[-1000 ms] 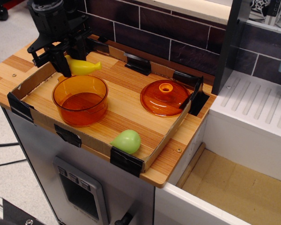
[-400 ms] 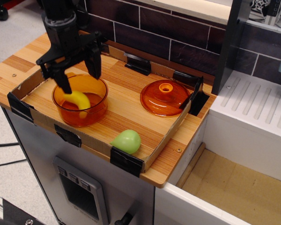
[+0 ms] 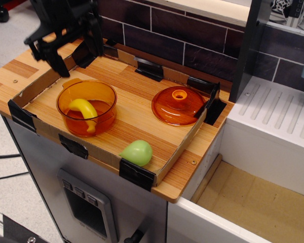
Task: Put banana in pot
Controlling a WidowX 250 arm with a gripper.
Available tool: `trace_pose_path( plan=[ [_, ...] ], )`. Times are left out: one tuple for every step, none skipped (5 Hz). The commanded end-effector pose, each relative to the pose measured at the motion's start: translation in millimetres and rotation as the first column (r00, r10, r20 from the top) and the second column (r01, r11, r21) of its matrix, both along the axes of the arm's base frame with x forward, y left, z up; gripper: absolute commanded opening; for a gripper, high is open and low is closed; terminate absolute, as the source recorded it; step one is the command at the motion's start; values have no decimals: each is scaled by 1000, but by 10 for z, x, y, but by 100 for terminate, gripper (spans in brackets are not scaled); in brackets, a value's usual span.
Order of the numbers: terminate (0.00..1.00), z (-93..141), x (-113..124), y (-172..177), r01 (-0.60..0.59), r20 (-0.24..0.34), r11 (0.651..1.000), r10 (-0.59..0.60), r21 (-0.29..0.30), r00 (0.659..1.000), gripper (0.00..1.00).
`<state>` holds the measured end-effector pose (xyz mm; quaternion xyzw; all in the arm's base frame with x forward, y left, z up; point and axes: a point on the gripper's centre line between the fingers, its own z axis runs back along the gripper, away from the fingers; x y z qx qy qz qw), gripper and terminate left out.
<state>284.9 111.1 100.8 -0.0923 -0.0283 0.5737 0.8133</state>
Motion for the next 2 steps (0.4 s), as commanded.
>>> trace_pose_path(
  plan=[
    [0, 398, 209, 104, 55, -71, 996, -50, 76, 996, 100],
    [100, 398, 209, 104, 55, -71, 996, -50, 76, 996, 100]
  ],
)
